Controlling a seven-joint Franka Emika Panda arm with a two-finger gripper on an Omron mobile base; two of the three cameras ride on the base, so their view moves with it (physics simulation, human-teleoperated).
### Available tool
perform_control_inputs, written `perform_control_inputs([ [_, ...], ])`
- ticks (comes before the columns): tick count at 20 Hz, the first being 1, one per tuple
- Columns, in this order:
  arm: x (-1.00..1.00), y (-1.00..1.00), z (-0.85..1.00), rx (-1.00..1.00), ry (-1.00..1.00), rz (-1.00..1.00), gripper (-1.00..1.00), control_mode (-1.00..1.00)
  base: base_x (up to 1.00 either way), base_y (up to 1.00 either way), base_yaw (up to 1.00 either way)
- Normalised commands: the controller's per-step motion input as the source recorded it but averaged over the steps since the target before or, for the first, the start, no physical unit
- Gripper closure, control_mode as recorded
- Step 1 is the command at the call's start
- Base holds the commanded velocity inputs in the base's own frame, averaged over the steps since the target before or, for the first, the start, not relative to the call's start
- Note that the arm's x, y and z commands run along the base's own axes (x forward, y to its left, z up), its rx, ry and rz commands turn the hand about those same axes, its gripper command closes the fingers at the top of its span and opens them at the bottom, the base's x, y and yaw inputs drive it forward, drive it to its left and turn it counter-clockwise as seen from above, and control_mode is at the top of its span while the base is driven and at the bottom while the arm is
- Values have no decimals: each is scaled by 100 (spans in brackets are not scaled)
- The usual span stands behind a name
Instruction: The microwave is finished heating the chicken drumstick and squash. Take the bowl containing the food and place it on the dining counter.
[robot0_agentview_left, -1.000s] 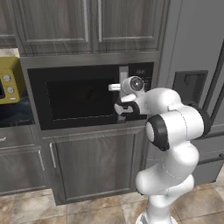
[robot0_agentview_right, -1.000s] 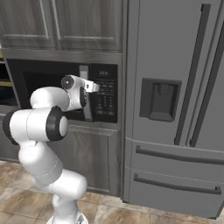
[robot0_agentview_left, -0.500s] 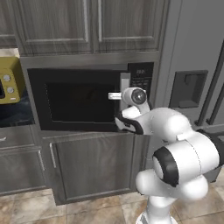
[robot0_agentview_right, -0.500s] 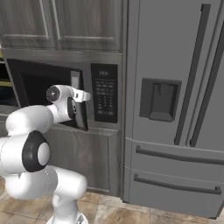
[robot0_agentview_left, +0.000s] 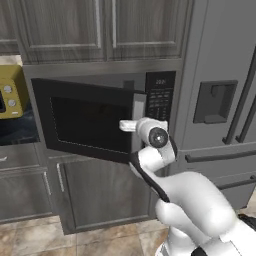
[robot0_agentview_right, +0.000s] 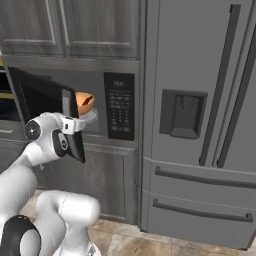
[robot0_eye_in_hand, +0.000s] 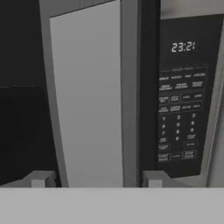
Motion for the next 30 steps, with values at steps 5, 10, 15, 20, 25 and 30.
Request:
perform_control_inputs([
  [5,-100,51,83,0,-1,0,100,-100,0,0,0],
  [10,-100,65,86,0,0,0,100,-100,0,0,0],
  [15,-100,69,75,0,0,-1,100,-100,0,0,0],
  [20,-30,8,5,0,-1,0,-100,-100,0,0,0],
  [25,-36,-63,0,8,0,0,-100,-100,0,0,0],
  [30,-29,-100,7,30,3,2,-100,-100,0,0,0],
])
